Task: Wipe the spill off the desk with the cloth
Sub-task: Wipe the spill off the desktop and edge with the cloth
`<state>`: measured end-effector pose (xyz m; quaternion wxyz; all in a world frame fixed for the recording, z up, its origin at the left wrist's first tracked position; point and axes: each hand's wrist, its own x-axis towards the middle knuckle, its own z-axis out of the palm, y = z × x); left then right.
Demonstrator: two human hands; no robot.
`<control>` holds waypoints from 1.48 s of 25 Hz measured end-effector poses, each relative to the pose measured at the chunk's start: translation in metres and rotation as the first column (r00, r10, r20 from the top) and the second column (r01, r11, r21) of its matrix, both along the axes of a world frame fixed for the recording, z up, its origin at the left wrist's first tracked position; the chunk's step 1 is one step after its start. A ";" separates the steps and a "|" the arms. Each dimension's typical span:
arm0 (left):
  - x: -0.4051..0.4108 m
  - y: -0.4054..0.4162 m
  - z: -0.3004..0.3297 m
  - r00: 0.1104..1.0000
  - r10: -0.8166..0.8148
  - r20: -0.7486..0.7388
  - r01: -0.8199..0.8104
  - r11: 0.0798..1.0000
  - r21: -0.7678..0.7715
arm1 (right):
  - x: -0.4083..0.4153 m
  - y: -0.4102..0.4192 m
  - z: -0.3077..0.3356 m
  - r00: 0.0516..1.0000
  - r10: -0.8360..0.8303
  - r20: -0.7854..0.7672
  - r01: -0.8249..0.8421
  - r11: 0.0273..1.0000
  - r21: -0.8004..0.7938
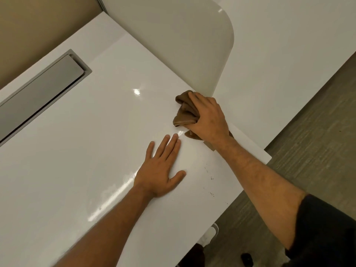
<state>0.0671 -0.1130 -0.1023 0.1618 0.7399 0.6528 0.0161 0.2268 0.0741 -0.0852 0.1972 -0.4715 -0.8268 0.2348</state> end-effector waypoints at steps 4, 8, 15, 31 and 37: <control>0.000 0.000 -0.002 1.000 -0.005 0.022 0.005 1.000 0.013 | 0.003 0.006 0.002 0.987 0.123 -0.103 -0.135 0.985 -0.111; -0.003 -0.006 0.001 0.972 0.077 0.224 -0.102 0.990 0.101 | 0.031 -0.026 0.001 0.972 0.209 -0.105 -0.220 0.968 -0.116; -0.002 -0.012 0.008 0.962 0.036 0.272 -0.095 0.974 0.206 | 0.083 -0.139 0.002 0.975 0.201 -0.094 -0.208 0.975 -0.076; -0.086 -0.162 0.010 0.983 0.173 0.054 -0.173 0.985 -0.006 | 0.070 -0.207 0.040 0.827 -0.516 -0.221 0.408 0.823 -0.396; -0.088 -0.160 0.000 0.987 0.159 0.008 -0.160 0.987 0.021 | 0.034 -0.166 0.011 0.902 -0.421 -0.093 0.400 0.897 -0.187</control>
